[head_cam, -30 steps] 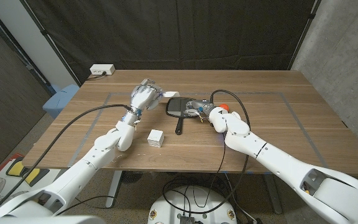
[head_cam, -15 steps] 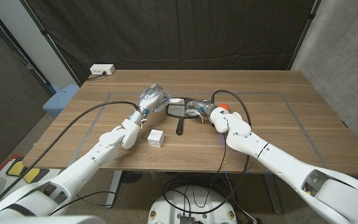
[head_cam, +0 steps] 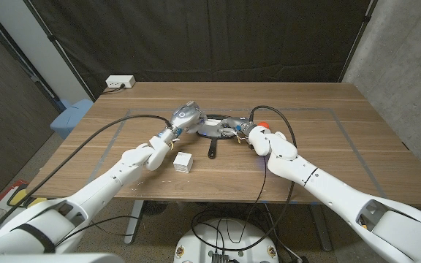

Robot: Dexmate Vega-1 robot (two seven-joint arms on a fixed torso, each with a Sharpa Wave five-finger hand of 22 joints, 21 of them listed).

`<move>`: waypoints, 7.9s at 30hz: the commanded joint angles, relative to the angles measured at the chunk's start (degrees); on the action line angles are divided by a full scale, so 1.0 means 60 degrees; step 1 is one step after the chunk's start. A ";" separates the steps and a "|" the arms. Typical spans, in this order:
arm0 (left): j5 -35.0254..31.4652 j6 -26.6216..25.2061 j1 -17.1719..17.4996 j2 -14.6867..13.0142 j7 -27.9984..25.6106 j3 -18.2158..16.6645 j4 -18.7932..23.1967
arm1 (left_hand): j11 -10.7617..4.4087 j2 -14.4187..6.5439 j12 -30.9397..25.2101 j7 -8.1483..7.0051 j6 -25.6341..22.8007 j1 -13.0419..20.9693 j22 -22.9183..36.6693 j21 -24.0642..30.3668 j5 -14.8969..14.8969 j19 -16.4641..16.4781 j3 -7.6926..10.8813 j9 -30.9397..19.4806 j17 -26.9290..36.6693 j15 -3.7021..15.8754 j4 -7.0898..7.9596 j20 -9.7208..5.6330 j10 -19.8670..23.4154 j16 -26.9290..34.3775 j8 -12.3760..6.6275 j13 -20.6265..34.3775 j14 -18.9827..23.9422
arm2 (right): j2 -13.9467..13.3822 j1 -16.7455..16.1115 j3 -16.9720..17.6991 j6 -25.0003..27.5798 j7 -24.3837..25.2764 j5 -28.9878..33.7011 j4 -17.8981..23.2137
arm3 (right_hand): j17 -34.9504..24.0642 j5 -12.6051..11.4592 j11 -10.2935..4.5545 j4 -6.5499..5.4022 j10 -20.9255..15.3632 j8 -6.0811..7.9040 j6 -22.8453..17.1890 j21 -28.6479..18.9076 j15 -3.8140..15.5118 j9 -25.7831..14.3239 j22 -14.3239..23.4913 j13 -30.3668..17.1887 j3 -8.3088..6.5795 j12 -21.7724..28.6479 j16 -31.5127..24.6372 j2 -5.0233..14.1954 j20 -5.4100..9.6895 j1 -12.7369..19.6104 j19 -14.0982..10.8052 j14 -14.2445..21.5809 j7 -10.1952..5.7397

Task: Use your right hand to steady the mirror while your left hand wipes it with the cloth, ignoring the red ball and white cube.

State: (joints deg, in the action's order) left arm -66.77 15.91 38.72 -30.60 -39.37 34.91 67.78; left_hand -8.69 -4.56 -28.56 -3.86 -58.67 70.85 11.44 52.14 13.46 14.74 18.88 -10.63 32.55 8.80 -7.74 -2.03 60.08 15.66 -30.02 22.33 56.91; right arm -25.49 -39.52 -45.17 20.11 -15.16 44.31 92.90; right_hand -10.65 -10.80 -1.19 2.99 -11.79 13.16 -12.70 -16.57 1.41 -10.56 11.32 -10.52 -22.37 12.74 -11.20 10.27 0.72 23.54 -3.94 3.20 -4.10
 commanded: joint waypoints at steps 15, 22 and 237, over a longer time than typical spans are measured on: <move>-0.0261 0.0350 -0.0967 -0.0119 0.4399 0.0728 0.0438 | -0.0464 0.0070 0.0368 0.0000 -0.0162 -0.0026 0.0016 0.0078 -0.0048 -0.0104 -0.0108 -0.0005 0.0021 0.0844 0.0027 -0.0312 0.0779 -0.0098 0.0248 -0.0268 0.0108 | -0.0066 0.0009 0.0084 -0.0061 0.0066 -0.0140 0.0001 | -0.0019 0.0006 -0.0007 0.0032 -0.0055 -0.0063 -0.0076 -0.0080 0.0011 -0.0048 0.0047 -0.0017 -0.0075 -0.0010 0.0034 -0.0036 0.0026 0.0119 -0.0028 0.0005 0.0023; -0.0719 -0.0063 -0.1257 0.0090 0.4027 0.0882 -0.0052 | -0.0469 0.0063 0.0397 -0.0006 -0.0180 -0.0032 0.0013 0.0089 -0.0042 -0.0123 -0.0129 -0.0009 0.0017 0.0838 0.0048 -0.0320 0.0828 -0.0114 0.0303 -0.0259 0.0129 | -0.0042 0.0057 0.0075 -0.0090 0.0079 -0.0150 -0.0056 | -0.0016 0.0007 -0.0013 0.0039 -0.0044 -0.0073 -0.0072 -0.0081 0.0012 -0.0048 0.0046 -0.0017 -0.0072 -0.0022 0.0037 -0.0050 0.0025 0.0129 -0.0033 0.0004 0.0021; 0.3616 -0.6861 0.4045 0.1556 0.8668 -0.4881 0.8517 | 0.0835 0.1130 0.3079 -0.0168 0.6219 -0.2553 -0.0194 -0.2253 0.0222 -0.1399 -0.1820 -0.0194 -0.3026 -0.0915 0.1470 0.1729 -0.5338 -0.0913 0.3335 -0.1454 -0.5668 | 0.2436 -0.2819 0.5314 -0.7119 0.2972 -0.8876 -0.1297 | 0.0041 -0.0038 0.0283 -0.0481 0.1267 -0.0375 0.1238 0.0105 -0.0400 -0.0033 0.0027 0.0004 0.1121 -0.0285 0.0140 -0.1044 -0.0514 -0.1354 0.0106 -0.0331 -0.0074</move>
State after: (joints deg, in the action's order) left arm -51.13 -31.04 61.43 -17.95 12.00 8.14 118.55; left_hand -4.68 1.32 -9.93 -3.44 -27.18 57.22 10.02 40.83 14.02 8.84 9.55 -11.92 15.77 3.06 0.02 8.76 33.92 10.12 -10.36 14.55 28.81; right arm -11.65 -54.95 -13.34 -22.42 0.54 -10.19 83.57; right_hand -10.40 -10.81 0.69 0.07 -4.25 10.60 -5.19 -16.12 -0.74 -10.66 11.39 -10.32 -15.96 10.99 -10.16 4.32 -1.85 15.92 -3.23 1.25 -4.40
